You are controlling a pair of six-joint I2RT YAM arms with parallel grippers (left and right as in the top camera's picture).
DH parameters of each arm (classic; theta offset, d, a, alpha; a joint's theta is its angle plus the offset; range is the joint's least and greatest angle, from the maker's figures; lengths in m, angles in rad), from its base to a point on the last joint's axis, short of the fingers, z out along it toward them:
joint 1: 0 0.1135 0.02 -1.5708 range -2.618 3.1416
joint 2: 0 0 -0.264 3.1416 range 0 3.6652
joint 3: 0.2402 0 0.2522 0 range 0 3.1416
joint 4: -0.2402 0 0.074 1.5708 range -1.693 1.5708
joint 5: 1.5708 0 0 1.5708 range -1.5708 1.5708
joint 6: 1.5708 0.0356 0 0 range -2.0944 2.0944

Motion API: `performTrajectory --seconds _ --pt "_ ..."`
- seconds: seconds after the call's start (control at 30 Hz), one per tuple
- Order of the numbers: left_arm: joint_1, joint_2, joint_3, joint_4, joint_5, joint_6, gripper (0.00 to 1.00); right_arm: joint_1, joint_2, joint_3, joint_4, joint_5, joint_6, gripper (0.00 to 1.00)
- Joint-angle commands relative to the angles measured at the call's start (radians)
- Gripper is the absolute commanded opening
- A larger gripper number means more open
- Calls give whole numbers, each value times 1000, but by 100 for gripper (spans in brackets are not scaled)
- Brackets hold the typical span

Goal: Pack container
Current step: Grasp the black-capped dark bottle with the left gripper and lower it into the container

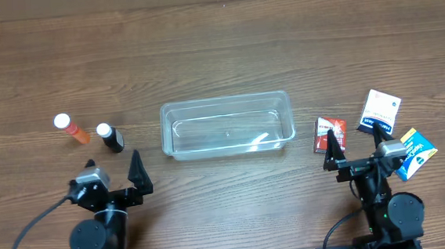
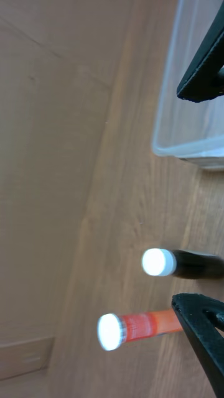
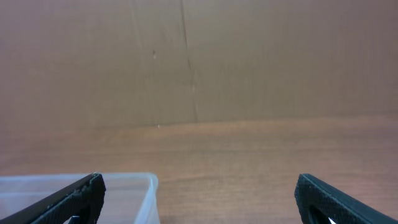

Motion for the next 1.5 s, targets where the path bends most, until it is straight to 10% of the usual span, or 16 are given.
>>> performTrajectory --seconds 0.0,0.37,0.53,1.33,1.47 --pt "5 174 187 -66 -6 -23 100 4 142 156 -46 -1 8 100" --pt "5 993 1077 -853 45 7 100 4 880 937 -782 -17 8 100" --pt "6 1121 1145 -1051 43 6 100 4 938 1005 -955 -61 8 100" --pt "99 1741 1277 -913 -88 123 100 4 1158 1005 -984 -61 8 100" --pt "99 1779 1276 -884 -89 124 77 4 1158 1005 -985 -61 8 100"
